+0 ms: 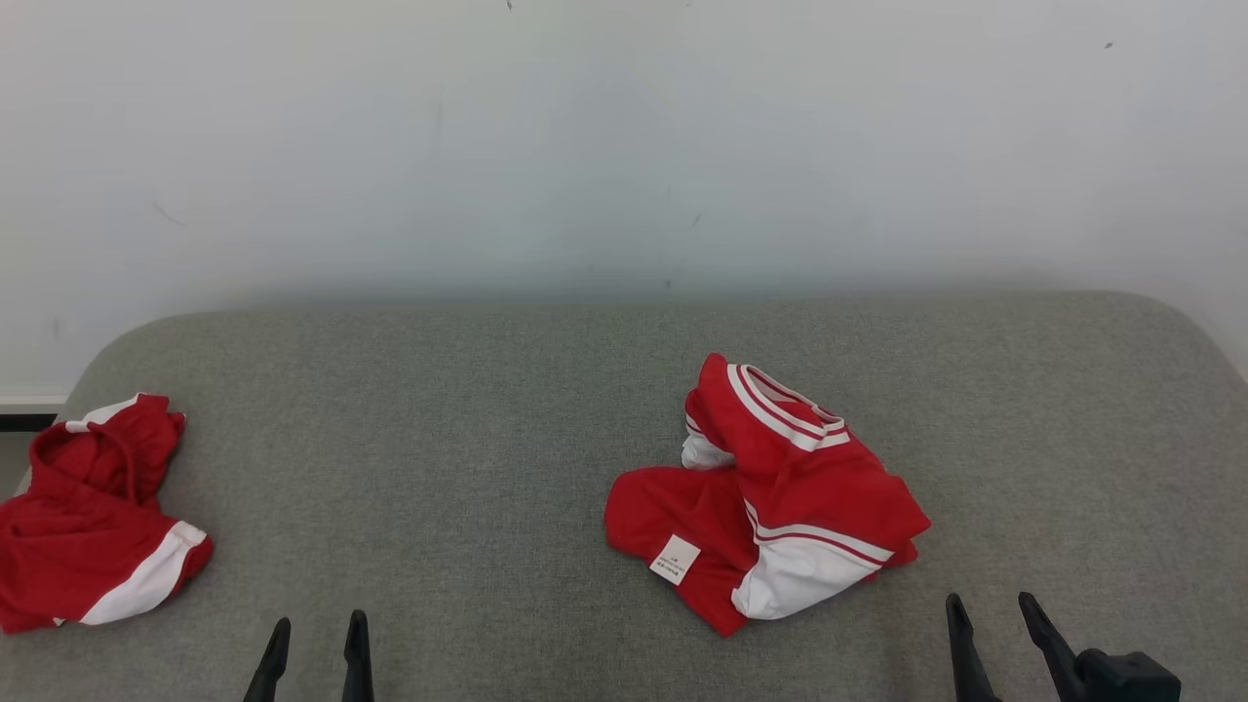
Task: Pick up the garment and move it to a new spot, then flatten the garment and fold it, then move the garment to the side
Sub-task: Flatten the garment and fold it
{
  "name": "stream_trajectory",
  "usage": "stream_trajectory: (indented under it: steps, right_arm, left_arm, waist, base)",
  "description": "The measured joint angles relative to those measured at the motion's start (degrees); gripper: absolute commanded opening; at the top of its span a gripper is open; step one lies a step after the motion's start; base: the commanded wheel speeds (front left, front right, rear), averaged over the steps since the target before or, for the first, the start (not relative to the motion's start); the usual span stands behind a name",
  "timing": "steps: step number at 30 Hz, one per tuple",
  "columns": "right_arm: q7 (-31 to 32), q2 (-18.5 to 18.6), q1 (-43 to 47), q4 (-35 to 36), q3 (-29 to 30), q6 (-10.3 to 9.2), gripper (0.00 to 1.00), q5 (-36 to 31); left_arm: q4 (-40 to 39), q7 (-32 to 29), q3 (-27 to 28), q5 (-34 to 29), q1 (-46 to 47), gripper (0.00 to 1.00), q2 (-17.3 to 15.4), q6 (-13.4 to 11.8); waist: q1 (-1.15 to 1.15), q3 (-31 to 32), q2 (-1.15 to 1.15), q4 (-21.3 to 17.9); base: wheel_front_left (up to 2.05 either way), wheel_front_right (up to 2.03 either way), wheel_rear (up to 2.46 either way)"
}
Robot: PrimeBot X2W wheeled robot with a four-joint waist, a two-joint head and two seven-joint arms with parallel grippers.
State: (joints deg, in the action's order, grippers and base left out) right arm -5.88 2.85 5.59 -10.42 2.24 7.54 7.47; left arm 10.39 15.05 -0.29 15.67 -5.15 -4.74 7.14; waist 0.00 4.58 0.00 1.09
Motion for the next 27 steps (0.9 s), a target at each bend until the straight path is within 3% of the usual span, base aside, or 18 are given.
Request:
stream_trajectory:
  steps: [12, 19, 27]
  right_arm:
    - [2.5, 0.0, -2.9, 1.7, -1.0, 0.00, 1.00, 1.7]
    - [15.0, 0.0, -13.0, 2.5, -3.4, 0.00, 1.00, 0.9]
    - [28.9, 0.0, -24.9, -4.1, -5.8, 0.00, 1.00, -1.7]
  left_arm:
    - [1.4, 0.0, -1.0, -0.5, 1.1, 1.00, 0.6, 0.3]
    - [1.8, 0.0, -1.8, 0.1, 1.1, 1.00, 1.0, 0.4]
    - [2.3, 0.0, -3.2, 0.5, 2.0, 1.00, 1.3, 0.4]
  waist:
    - [0.01, -0.1, 0.00, 1.0]
    - [0.01, -0.5, 0.00, 1.9]
    - [0.01, -1.5, 0.00, 4.3]
  base:
    - [0.00, 0.00, 0.00]
    - [0.00, 0.00, 0.00]
    - [0.00, 0.00, 0.00]
